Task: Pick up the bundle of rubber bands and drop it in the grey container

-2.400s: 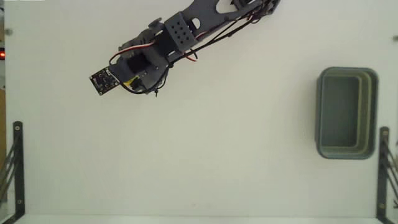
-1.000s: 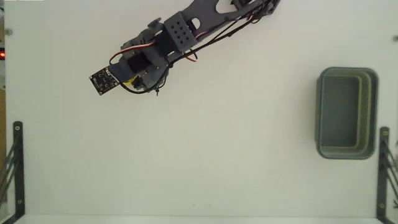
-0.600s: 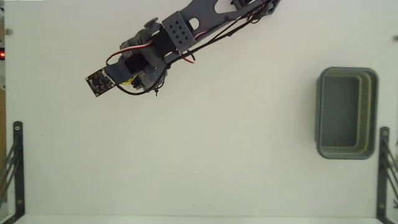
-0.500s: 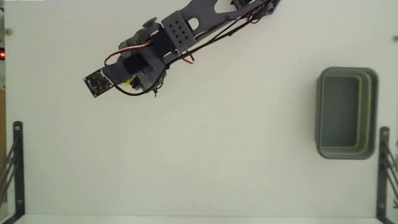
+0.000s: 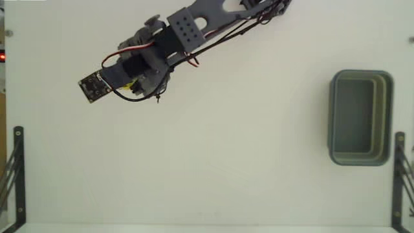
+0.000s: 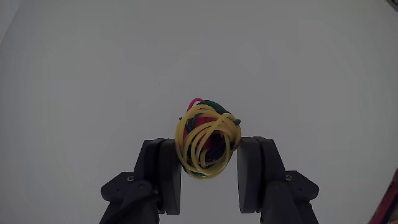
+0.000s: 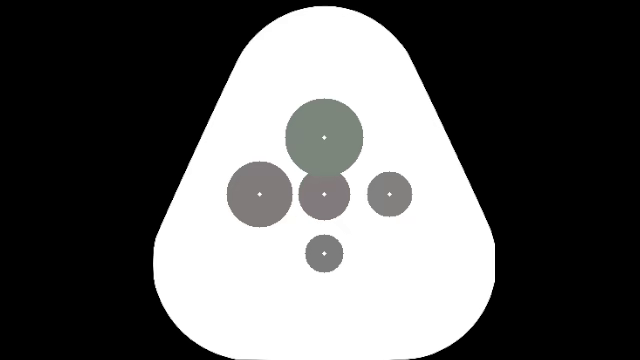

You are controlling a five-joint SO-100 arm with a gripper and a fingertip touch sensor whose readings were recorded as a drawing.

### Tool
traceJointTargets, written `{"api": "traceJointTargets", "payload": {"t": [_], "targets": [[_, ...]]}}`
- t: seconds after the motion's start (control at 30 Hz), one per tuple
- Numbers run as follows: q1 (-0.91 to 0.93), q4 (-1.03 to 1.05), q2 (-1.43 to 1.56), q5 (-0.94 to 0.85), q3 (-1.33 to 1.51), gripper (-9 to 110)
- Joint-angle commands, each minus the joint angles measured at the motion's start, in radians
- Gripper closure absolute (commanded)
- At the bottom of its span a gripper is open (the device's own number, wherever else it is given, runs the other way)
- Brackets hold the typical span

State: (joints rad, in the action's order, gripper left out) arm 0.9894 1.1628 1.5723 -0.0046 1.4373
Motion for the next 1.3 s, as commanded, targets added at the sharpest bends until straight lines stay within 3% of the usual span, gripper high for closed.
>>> {"api": "traceJointTargets", "payload": {"t": [0.0, 0.5, 1.27], "targets": [[0.009, 0.048, 0.031, 0.005, -0.095, 48], [0.009, 0.240, -0.035, 0.005, -0.353, 48], [0.007, 0.246, -0.037, 0.005, -0.361, 48]]}}
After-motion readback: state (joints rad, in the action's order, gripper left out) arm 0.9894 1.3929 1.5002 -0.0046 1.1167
